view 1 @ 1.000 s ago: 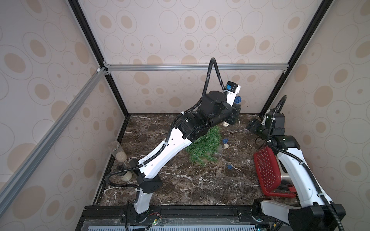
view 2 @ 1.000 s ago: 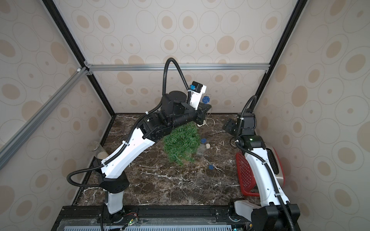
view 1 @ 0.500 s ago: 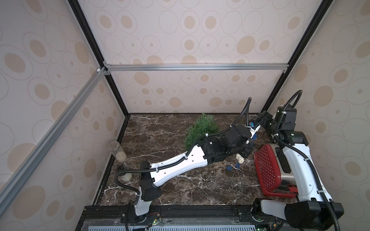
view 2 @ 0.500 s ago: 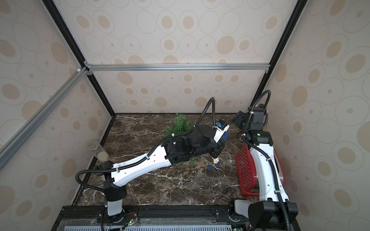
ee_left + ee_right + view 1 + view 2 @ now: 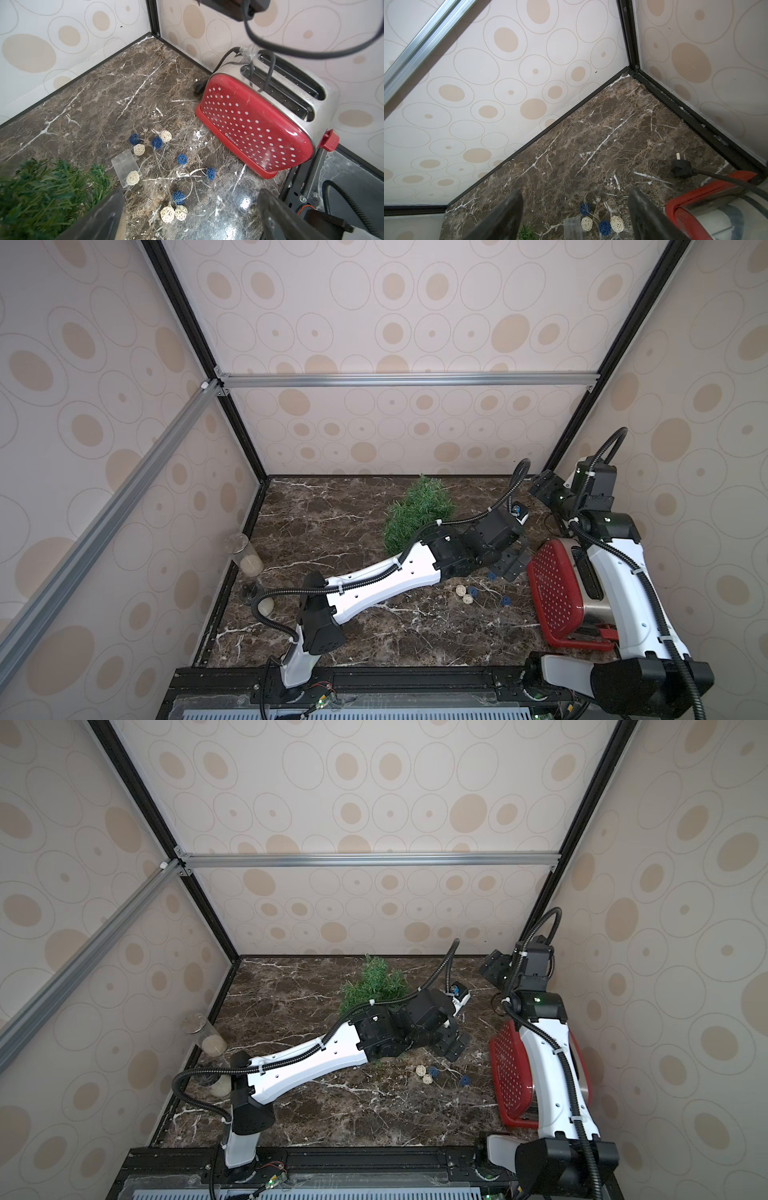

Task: Remove string lights from the small christmas tree
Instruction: Place the light string at the center of the board, then reset both arms

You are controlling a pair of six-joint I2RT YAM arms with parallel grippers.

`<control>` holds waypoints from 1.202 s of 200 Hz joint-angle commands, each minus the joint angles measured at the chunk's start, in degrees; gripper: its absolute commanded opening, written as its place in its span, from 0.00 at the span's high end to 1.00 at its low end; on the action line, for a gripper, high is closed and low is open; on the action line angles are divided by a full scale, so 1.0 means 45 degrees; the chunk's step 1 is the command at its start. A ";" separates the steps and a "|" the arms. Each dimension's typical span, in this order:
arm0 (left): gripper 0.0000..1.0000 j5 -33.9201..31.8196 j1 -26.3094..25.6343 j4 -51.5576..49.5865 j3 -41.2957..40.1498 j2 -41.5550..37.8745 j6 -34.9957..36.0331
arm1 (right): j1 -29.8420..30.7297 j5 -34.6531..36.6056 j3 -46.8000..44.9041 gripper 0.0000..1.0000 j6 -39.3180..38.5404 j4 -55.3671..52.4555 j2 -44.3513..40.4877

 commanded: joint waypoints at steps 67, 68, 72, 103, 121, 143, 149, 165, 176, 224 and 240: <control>0.01 -0.3743 0.2919 0.2513 -0.2389 -0.6200 0.2541 | 0.0011 -0.2108 -0.1729 0.00 0.0053 0.2037 0.0178; 0.01 -0.3728 0.3022 0.2567 -0.2452 -0.6270 0.2523 | 0.0002 -0.2119 -0.1731 0.00 0.0057 0.2057 0.0191; 0.00 -0.3683 0.3538 0.2773 -0.2759 -0.6548 0.2510 | 0.0021 -0.2158 -0.1765 0.00 0.0043 0.2083 0.0239; 0.00 -0.3794 0.7345 0.5343 -0.7008 -0.8379 0.1958 | 0.0209 -0.2305 -0.1818 0.00 -0.0197 0.2344 0.0509; 0.00 -0.4790 0.8801 0.7633 -0.9988 -0.8769 0.2692 | 0.0371 -0.2360 -0.1801 0.00 -0.0353 0.2506 0.0723; 0.00 -0.5004 1.0635 0.7642 -1.1890 -0.8071 0.3000 | 0.0489 -0.2502 -0.1765 0.00 -0.0340 0.2523 0.1133; 0.01 -0.5221 1.1089 0.7582 -1.2328 -0.7849 0.2831 | 0.0490 -0.2521 -0.1805 0.00 -0.0306 0.2547 0.1212; 0.00 -0.5374 1.2042 0.8319 -1.3899 -0.7519 0.2532 | 0.0499 -0.2526 -0.2141 0.00 -0.0179 0.2925 0.1307; 0.00 -0.5766 1.2400 0.9235 -1.5012 -0.7317 0.2738 | 0.0493 -0.2511 -0.2299 0.00 -0.0114 0.3121 0.1335; 0.00 -0.7291 1.3184 1.1865 -1.7976 -0.6257 0.3019 | 0.0499 -0.2115 -0.2545 0.00 -0.0132 0.3427 0.1316; 0.00 -0.6729 1.3447 1.4448 -1.9397 -0.6276 0.2930 | 0.0500 -0.2007 -0.2499 0.01 -0.0174 0.3383 0.1426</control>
